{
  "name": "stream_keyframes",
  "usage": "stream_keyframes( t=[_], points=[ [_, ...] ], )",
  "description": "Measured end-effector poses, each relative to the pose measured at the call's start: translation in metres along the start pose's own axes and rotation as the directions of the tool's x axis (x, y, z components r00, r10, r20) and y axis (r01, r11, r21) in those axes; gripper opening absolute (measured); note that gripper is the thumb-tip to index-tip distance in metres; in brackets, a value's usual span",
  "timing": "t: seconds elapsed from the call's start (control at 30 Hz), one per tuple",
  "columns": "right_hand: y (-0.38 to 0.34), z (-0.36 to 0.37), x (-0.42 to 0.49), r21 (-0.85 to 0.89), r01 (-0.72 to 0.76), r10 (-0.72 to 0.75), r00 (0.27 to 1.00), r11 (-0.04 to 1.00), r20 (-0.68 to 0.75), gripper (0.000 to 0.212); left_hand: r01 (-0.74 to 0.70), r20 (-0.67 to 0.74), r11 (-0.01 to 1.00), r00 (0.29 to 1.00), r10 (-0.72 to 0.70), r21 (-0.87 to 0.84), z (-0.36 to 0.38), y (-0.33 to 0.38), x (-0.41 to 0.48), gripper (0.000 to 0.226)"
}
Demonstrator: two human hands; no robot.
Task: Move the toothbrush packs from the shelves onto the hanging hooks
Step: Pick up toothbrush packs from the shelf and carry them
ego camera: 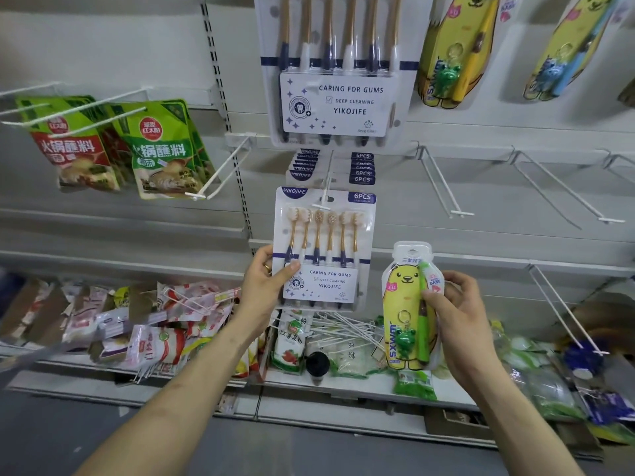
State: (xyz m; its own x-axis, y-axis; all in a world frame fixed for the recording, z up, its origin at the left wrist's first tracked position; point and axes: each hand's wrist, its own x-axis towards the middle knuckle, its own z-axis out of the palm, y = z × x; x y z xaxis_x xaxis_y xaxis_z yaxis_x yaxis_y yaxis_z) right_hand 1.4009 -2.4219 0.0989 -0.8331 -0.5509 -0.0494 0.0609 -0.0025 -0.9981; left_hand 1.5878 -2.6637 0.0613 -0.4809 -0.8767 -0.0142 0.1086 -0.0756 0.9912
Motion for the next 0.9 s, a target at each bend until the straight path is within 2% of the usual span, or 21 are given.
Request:
stream_keyframes(
  t=[0.17, 0.4, 0.53, 0.7, 0.9],
  points=[
    [0.008, -0.007, -0.002, -0.035, -0.012, 0.012, 1.0, 0.999, -0.017, 0.029, -0.04, 0.017, 0.997, 0.999, 0.039, 0.066, 0.005, 0.0, 0.041, 0.036],
    [0.02, -0.015, 0.001, -0.078, -0.034, 0.03, 0.998, 0.996, -0.052, 0.03, -0.015, 0.03, 0.99, 0.999, 0.011, 0.142, 0.003, -0.013, 0.08, 0.038],
    [0.024, -0.012, 0.003, -0.08, -0.04, 0.037, 0.998, 0.996, -0.046, 0.029, -0.011, 0.057, 0.976, 0.998, -0.002, 0.218, 0.006, -0.016, 0.085, 0.038],
    [0.028, -0.008, 0.001, -0.099, -0.037, 0.036, 0.999, 0.994, -0.01, 0.03, -0.016, 0.058, 0.919, 0.998, -0.008, 0.393, 0.008, -0.018, 0.084, 0.049],
    [0.026, -0.012, -0.006, -0.106, -0.04, 0.043, 0.999, 0.994, 0.019, 0.03, -0.054, 0.062, 0.879, 0.998, 0.028, 0.474, 0.015, -0.01, 0.052, 0.056]
  ],
)
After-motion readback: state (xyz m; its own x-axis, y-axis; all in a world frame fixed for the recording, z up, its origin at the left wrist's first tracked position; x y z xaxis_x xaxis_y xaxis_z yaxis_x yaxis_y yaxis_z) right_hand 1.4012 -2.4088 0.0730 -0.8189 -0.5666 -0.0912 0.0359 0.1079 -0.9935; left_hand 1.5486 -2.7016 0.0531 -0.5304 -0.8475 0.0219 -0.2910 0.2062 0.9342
